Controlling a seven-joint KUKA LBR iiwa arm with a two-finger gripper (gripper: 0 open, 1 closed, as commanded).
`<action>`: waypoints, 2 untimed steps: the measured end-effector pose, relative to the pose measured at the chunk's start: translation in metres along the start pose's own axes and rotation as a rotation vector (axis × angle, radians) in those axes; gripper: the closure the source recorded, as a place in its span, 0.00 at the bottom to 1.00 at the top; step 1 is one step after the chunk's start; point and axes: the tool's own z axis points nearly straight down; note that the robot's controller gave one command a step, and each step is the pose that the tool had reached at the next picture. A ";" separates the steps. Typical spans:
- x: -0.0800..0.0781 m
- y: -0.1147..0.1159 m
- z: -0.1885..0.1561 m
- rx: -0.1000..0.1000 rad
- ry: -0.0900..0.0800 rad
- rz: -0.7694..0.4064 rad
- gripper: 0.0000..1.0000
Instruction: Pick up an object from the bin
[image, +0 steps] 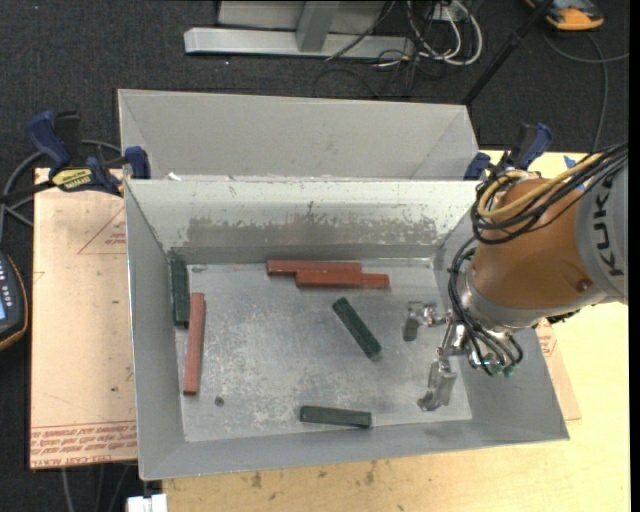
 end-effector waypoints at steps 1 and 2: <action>0.007 -0.032 -0.048 0.003 -0.012 -0.189 0.00; -0.029 0.026 0.084 -0.001 -0.010 -0.045 0.00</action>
Offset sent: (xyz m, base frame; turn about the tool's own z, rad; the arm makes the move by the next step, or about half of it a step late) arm -0.0078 -0.0309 0.0475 -0.1934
